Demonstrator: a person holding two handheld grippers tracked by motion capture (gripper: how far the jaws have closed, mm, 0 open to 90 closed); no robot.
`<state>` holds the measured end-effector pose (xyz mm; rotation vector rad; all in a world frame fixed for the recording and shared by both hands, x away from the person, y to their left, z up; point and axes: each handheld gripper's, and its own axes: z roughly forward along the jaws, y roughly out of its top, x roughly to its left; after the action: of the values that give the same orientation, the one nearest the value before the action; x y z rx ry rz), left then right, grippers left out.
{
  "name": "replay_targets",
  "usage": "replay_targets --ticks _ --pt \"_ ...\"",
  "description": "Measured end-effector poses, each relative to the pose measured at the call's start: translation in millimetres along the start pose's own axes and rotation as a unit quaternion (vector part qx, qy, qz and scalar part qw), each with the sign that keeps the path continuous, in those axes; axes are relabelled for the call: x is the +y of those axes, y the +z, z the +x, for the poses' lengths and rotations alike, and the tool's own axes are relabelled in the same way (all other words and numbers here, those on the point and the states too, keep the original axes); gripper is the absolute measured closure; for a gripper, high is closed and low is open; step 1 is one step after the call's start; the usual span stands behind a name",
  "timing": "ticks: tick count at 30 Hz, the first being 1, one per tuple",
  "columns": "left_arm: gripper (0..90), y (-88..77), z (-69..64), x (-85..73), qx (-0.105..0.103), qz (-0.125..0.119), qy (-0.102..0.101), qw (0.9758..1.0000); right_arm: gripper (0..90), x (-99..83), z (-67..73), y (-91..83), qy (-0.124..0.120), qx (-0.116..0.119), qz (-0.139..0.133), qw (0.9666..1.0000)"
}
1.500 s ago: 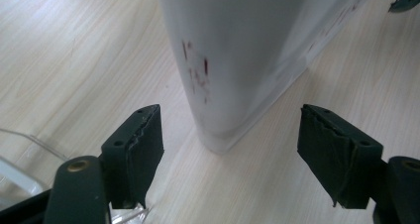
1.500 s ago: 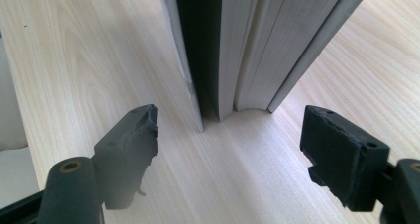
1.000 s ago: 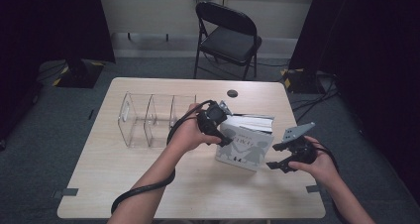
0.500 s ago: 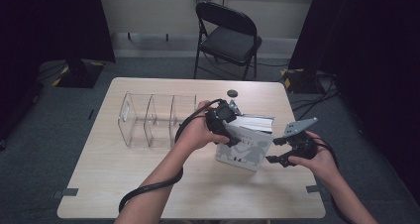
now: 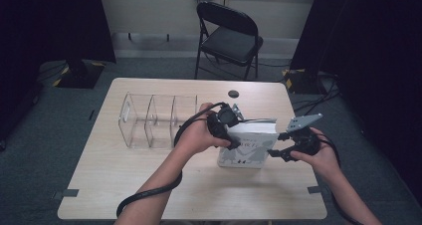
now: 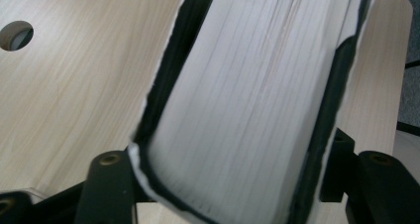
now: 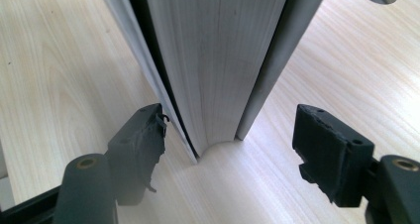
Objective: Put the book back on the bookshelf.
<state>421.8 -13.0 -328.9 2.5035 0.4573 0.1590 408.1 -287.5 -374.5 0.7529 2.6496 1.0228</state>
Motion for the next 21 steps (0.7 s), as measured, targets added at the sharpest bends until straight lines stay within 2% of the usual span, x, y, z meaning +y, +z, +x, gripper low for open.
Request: replay_targets --ticks 4,9,13,14,18,21 --pt "40.4 0.4 -0.2 2.9 0.002 0.014 0.008 0.9999 28.2 0.1 -0.9 0.7 0.003 0.0 -0.004 1.0" --pt "46.0 -2.1 -3.5 4.1 -0.015 0.025 0.025 0.9993 28.7 -0.7 -1.7 2.6 0.008 -0.001 -0.008 0.9999" --pt "49.8 -2.8 -8.1 8.0 -0.018 0.041 0.025 0.9987 27.7 -0.2 -4.5 4.4 0.012 0.0 -0.009 0.9999" --pt "50.1 -2.3 -9.2 8.2 -0.017 0.038 0.018 0.999 26.8 -0.2 -5.1 4.7 0.012 -0.001 -0.009 0.9999" --pt "51.9 -3.2 -12.8 7.3 -0.016 0.037 0.019 0.999 27.8 -3.2 -6.3 6.6 0.017 -0.003 -0.014 0.9997" --pt "52.4 -4.7 -16.2 6.9 -0.009 0.044 0.012 0.9989 27.9 -5.2 -5.9 8.4 0.02 -0.003 -0.011 0.9997"
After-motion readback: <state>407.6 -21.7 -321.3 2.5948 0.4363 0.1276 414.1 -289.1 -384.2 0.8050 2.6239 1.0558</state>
